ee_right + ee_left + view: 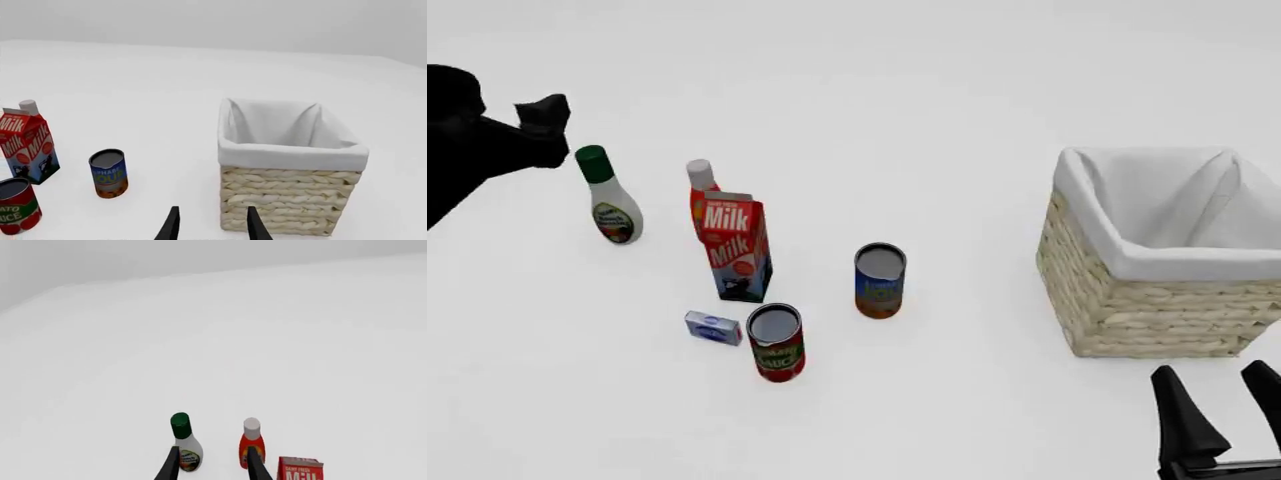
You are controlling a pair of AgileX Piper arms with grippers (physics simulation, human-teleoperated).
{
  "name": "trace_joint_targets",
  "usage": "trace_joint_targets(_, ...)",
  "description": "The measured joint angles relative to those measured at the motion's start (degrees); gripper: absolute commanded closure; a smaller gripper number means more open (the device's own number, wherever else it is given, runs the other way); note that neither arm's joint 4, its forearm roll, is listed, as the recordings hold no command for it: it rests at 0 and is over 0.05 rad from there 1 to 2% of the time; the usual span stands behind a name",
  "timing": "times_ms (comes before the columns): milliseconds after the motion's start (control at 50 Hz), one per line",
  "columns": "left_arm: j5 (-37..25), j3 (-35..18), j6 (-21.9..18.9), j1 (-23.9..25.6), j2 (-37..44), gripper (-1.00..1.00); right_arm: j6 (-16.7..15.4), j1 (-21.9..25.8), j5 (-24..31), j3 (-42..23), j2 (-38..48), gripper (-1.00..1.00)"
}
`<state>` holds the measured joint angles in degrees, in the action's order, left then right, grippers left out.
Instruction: Pick the salad dressing and place it in the basket.
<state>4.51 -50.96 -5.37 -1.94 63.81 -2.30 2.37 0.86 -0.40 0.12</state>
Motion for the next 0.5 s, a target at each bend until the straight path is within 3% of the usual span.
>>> trace_joint_targets(280,-8.17,-19.19,0.30,-3.54,16.07,-1.00,0.08,0.82,-0.73,0.21,0.76,-1.00)
trace_joint_targets(500,-12.58,-30.02,0.15,-6.07,25.54,-1.00,0.42,1.07,-0.72,0.30,0.92,-1.00)
